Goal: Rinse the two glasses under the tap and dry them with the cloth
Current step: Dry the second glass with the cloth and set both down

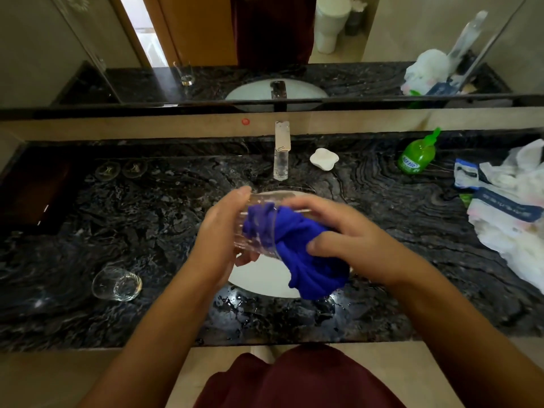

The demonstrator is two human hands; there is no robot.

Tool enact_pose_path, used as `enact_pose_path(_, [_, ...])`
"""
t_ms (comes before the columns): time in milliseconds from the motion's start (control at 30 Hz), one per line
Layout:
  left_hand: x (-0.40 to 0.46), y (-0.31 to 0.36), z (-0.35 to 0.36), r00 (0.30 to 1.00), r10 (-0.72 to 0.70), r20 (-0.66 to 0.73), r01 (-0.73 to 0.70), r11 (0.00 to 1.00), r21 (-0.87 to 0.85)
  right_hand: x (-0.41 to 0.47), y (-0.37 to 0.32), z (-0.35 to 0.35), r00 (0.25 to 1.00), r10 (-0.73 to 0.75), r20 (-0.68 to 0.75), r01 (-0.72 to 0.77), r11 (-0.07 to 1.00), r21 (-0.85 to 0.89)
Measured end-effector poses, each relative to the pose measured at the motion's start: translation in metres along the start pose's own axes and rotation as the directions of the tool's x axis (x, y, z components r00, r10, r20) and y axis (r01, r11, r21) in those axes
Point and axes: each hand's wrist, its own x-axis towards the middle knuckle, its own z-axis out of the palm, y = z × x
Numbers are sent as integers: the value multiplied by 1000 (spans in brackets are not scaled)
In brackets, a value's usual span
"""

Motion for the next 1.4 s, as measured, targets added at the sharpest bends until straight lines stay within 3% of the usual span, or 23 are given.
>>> enact_pose_path(67, [4,4,-5,997,-80,25,82,986,-145,-6,2,-4,1000,-12,-11,14,981,193])
enact_pose_path(100, [5,4,-6,992,-93,87,108,976,-187,-7,3,-3,996,-72,-57,79,988,130])
enact_pose_path(167, [6,5,-8,967,-143,212,193,952,-237,-7,5,1,932,-314,-182,261,928,-266])
enact_pose_path(233, [7,5,-9,916,-223,335,310,921,-236,-3,2,2,795,-588,-146,363,655,-662])
enact_pose_path(333, [6,4,-5,807,-311,502,454,870,-191,2,-1,1,676,-736,39,411,333,-849])
enact_pose_path(400, [4,2,-3,756,-366,542,520,840,-158,4,-3,1,672,-733,110,411,245,-878])
enact_pose_path(467, [4,1,-1,745,-406,529,547,826,-136,5,-8,0,720,-677,153,378,198,-904])
enact_pose_path(600, [5,0,0,823,-403,401,465,883,-66,9,-13,1,880,-391,271,344,130,-930])
enact_pose_path(667, [5,1,3,878,-351,327,387,921,-51,12,-8,9,928,-289,233,298,206,-932])
enact_pose_path(833, [3,2,7,988,-137,71,138,990,-3,14,-1,24,956,-284,-76,147,687,-712])
enact_pose_path(900, [3,1,5,994,82,72,-90,991,103,17,2,30,967,-148,-208,28,871,-490])
enact_pose_path(933, [3,-1,3,965,240,106,-255,952,167,17,4,34,966,-30,-258,-44,960,-275])
enact_pose_path(1000, [3,-8,-3,828,536,166,-560,805,195,17,7,40,941,226,-253,-174,962,212])
enact_pose_path(1067, [6,-18,-8,719,675,167,-695,684,223,18,7,44,923,352,-155,-244,848,470])
enact_pose_path(1133, [7,-22,-6,761,637,123,-647,732,214,16,4,42,927,357,-113,-251,815,522])
enact_pose_path(1200, [6,-22,-2,870,492,21,-491,864,110,10,-4,37,948,307,-78,-213,800,561])
enact_pose_path(1233, [5,-20,0,920,389,-53,-387,921,43,4,-7,33,962,259,-87,-176,830,529])
enact_pose_path(1267, [6,-18,0,955,269,-129,-275,961,-33,-3,-10,27,973,178,-144,-112,920,376])
enact_pose_path(1300, [8,-16,0,973,137,-183,-160,980,-118,-11,-13,21,977,37,-209,-19,996,89])
enact_pose_path(1333, [9,-14,-1,982,26,-187,-63,979,-194,-16,-16,15,966,-153,-209,100,964,-245])
enact_pose_path(1400, [9,-11,-6,997,-73,-35,62,967,-249,-17,-23,4,906,-424,12,327,679,-657])
